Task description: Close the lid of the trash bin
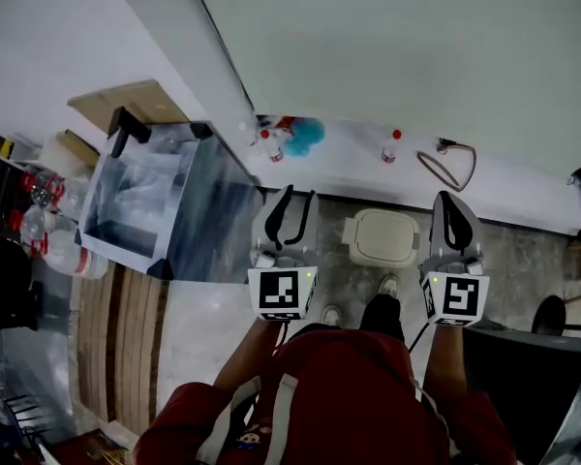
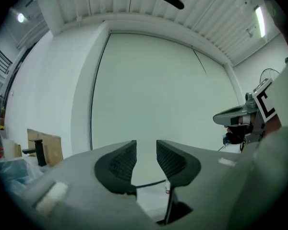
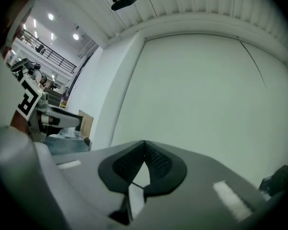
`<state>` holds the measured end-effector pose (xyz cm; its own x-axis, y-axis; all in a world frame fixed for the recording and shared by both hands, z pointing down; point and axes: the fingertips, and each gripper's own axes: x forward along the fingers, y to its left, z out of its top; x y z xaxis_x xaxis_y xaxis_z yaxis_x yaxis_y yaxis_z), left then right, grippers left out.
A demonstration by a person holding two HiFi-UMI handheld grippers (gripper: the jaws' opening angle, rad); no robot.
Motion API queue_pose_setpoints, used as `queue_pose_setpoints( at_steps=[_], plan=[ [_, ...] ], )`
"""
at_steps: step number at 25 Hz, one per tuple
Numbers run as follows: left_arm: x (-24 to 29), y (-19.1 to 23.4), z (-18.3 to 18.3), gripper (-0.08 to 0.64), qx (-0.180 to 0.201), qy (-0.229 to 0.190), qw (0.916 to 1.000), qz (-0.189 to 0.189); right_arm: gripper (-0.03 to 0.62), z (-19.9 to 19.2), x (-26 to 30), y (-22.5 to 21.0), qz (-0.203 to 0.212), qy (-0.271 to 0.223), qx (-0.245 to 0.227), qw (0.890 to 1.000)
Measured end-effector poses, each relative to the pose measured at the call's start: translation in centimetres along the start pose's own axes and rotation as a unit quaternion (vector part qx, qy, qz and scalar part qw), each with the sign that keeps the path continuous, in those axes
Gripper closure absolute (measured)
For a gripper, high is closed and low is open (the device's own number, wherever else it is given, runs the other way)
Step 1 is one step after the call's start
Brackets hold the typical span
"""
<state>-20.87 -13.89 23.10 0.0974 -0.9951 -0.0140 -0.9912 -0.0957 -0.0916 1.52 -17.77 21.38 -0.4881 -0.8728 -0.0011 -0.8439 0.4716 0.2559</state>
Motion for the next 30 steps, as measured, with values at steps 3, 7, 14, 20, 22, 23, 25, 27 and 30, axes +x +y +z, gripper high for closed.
queue_pose_setpoints(
  at_steps=[3,7,14,20,22,23,25,27,30],
  plan=[
    [-0.9,0.7,3.7,0.426,0.006,-0.041,0.9991,0.006,0.592,3.0,-0.4,0.2,-0.004,-0.029,-0.008,1.0],
    [-2.5,1.5,7.5,0.428,0.022,-0.097,0.9948,0.023,0.592,6.0,-1.6,0.5,-0.012,-0.058,-0.014,0.998],
    [-3.3,1.2,9.1,0.428,0.044,-0.121,0.9915,0.021,0.592,8.3,-3.0,-0.1,-0.03,-0.077,-0.021,0.996],
    [-3.2,0.4,8.9,0.439,0.045,-0.116,0.9921,0.014,0.592,8.0,-3.3,-0.1,-0.03,-0.072,-0.021,0.997],
    [-3.1,0.4,8.6,0.469,0.048,-0.109,0.9928,0.016,0.592,8.0,-3.4,0.0,-0.029,-0.073,-0.021,0.997],
    [-3.1,0.5,8.5,0.491,0.048,-0.107,0.9929,0.018,0.592,8.1,-3.4,0.1,-0.028,-0.073,-0.022,0.997],
    [-3.1,0.4,8.3,0.522,0.047,-0.106,0.9931,0.021,0.592,8.3,-3.5,0.3,-0.026,-0.075,-0.026,0.997],
    [-3.0,0.4,8.3,0.548,0.049,-0.104,0.9931,0.023,0.592,8.3,-3.5,0.3,-0.025,-0.075,-0.027,0.996],
    [-2.9,0.2,8.1,0.555,0.053,-0.1,0.9933,0.022,0.592,8.2,-3.5,0.2,-0.026,-0.075,-0.025,0.997]
  ],
)
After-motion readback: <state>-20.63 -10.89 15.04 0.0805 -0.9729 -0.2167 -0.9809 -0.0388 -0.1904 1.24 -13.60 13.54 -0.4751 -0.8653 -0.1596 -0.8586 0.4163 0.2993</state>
